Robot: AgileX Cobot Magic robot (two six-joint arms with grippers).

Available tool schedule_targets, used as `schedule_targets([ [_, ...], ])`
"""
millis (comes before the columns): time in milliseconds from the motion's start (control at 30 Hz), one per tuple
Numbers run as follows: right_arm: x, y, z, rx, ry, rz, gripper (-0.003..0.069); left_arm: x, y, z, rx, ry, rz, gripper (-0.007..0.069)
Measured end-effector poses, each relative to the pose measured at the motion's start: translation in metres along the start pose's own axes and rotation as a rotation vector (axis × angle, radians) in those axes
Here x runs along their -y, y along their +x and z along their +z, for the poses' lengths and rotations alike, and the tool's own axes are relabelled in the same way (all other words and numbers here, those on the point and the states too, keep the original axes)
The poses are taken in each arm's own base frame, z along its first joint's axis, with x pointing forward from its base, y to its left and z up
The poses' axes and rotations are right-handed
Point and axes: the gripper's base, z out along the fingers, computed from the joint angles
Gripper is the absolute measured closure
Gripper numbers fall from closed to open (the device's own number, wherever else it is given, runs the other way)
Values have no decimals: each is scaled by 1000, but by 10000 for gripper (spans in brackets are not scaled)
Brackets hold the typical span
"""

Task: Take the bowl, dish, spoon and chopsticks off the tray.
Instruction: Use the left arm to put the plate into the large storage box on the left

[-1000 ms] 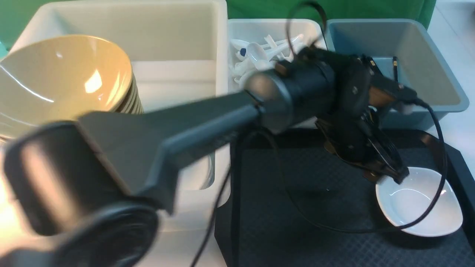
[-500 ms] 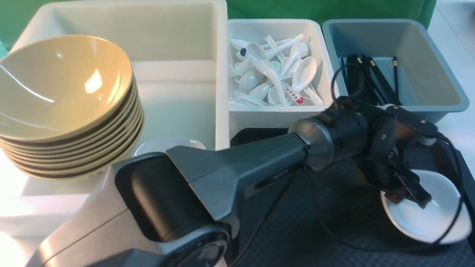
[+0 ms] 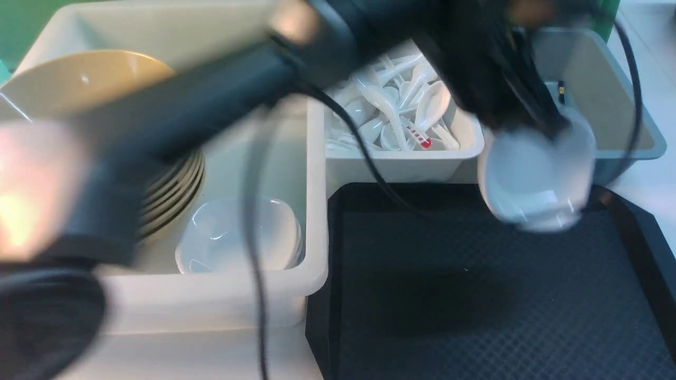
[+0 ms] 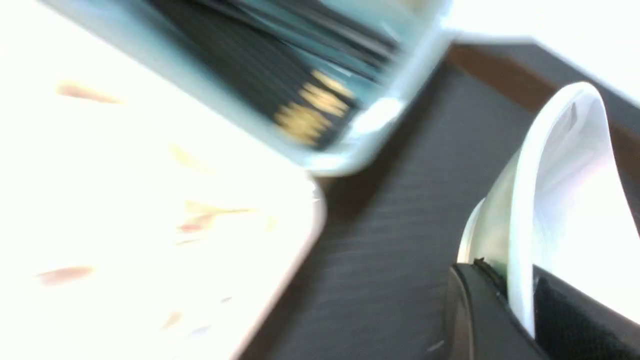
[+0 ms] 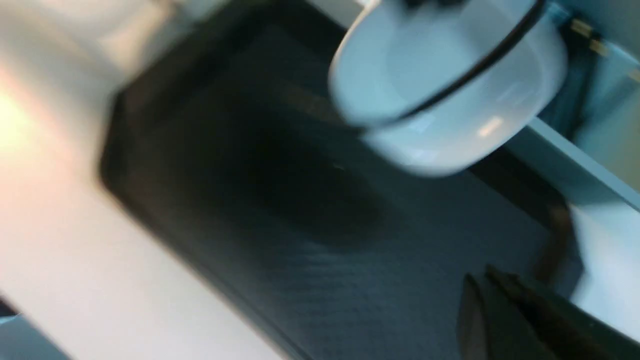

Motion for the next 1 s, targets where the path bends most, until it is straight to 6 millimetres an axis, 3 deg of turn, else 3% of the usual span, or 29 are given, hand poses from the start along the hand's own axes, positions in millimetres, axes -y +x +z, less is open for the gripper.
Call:
schedule_targets([
  [67,-9,-24,16,8,-86,-57,620,-23,7,-60,30,-89,-41,622],
  [167,-17,-50,32,35,-161,-102,620,-49,37,-114,39,-200,-127,622],
  [233,-19,-58,37,46,-174,-116,620,-57,53,-125,27,-235,-162,622],
  [300,-24,-74,44,77,-189,-144,618,-70,94,-131,-12,-291,-241,622],
  [333,-27,-81,47,94,-199,-157,617,-77,121,-132,-15,-325,-295,622],
  [367,-28,-82,48,97,-201,-158,617,-79,124,-132,-5,-331,-302,622],
  [433,-33,-90,54,117,-214,-177,617,-85,163,-126,8,-350,-392,622],
  [533,-40,-96,66,122,-229,-191,615,-87,192,-110,35,-334,-485,622],
  [833,-47,-98,84,79,-243,-204,614,-98,217,-57,-81,-301,-521,608],
  [1000,-48,-98,84,79,-244,-207,614,-99,223,-52,-139,-298,-497,464],
])
